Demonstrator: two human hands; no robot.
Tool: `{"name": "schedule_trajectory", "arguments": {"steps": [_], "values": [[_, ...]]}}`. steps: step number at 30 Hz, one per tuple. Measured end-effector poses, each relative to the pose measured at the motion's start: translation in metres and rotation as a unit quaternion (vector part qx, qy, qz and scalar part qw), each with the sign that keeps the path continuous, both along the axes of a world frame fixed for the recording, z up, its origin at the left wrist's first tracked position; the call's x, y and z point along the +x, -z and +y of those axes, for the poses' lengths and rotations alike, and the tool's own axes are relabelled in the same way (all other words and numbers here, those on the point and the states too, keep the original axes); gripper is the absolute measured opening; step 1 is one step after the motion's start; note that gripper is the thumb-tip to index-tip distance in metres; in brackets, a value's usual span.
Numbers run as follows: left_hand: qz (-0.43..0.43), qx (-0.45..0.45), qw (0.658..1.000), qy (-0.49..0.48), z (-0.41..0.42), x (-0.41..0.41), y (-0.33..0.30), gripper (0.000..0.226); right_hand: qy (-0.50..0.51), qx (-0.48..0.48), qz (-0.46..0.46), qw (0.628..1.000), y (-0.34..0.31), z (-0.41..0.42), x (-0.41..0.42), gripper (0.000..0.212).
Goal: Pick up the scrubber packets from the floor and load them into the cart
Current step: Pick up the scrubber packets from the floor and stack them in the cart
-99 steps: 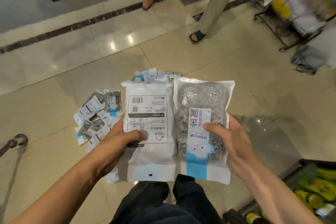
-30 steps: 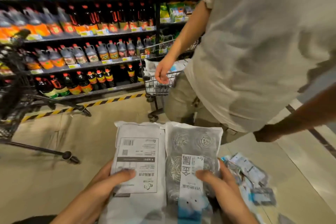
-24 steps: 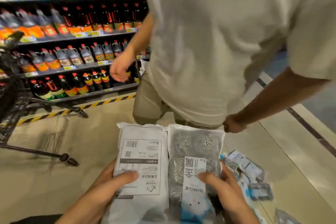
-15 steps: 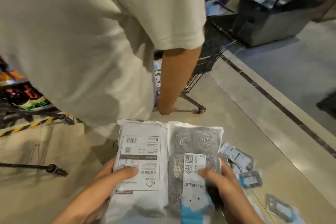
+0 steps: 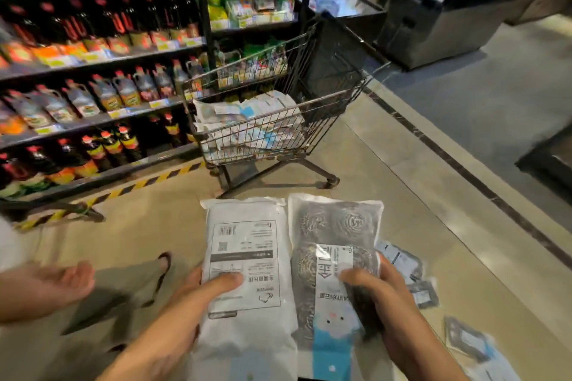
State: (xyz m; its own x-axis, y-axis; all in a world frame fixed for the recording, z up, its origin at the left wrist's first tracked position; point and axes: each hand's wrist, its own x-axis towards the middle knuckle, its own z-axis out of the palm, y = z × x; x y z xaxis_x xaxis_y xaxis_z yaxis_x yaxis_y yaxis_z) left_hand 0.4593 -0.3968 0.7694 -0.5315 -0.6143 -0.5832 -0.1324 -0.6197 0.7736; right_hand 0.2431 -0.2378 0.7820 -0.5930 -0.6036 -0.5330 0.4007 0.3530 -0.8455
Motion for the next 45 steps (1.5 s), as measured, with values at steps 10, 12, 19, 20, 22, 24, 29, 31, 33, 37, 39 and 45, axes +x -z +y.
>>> {"name": "schedule_trajectory", "arguments": {"steps": [10,12,19,20,22,24,29,31,33,37,39,45], "values": [[-0.023,0.014,0.998,-0.056,-0.103,-0.088,0.001,0.036,-0.016,-0.012,-0.015,1.000,0.018,-0.123,-0.090,0.035],[-0.025,0.018,0.998,-0.058,-0.131,-0.117,-0.003,0.038,-0.013,-0.020,-0.024,0.999,0.017,-0.154,-0.123,0.035],[-0.026,0.035,0.997,-0.071,-0.211,-0.201,-0.015,0.042,-0.054,-0.002,-0.027,0.998,0.006,-0.245,-0.216,0.033],[-0.027,0.039,0.996,-0.076,-0.221,-0.209,-0.015,0.042,-0.063,-0.001,-0.031,0.998,0.007,-0.258,-0.225,0.034],[-0.027,0.054,0.994,-0.086,-0.240,-0.220,-0.014,0.043,-0.075,0.004,-0.041,0.996,0.011,-0.283,-0.241,0.035],[-0.025,0.075,0.992,-0.099,-0.263,-0.227,-0.013,0.044,-0.086,0.015,-0.051,0.995,0.015,-0.310,-0.252,0.036],[-0.059,0.089,0.990,-0.096,-0.342,-0.244,0.000,0.044,-0.078,0.045,-0.074,0.993,0.028,-0.382,-0.266,0.038],[-0.091,0.075,0.989,-0.091,-0.379,-0.255,0.009,0.040,-0.063,0.055,-0.079,0.993,0.034,-0.412,-0.271,0.038],[-0.098,0.075,0.989,-0.084,-0.419,-0.267,0.016,0.038,-0.045,0.062,-0.082,0.994,0.041,-0.440,-0.277,0.034],[-0.120,0.083,0.989,-0.038,-0.498,-0.293,0.025,0.057,0.015,0.068,-0.091,0.993,0.050,-0.495,-0.289,0.036],[-0.131,0.080,0.988,-0.004,-0.532,-0.308,0.026,0.064,0.044,0.063,-0.099,0.992,0.054,-0.517,-0.295,0.044],[-0.131,0.015,0.987,0.093,-0.618,-0.371,0.030,0.070,0.125,0.073,-0.150,0.978,0.074,-0.569,-0.320,0.040]]}}
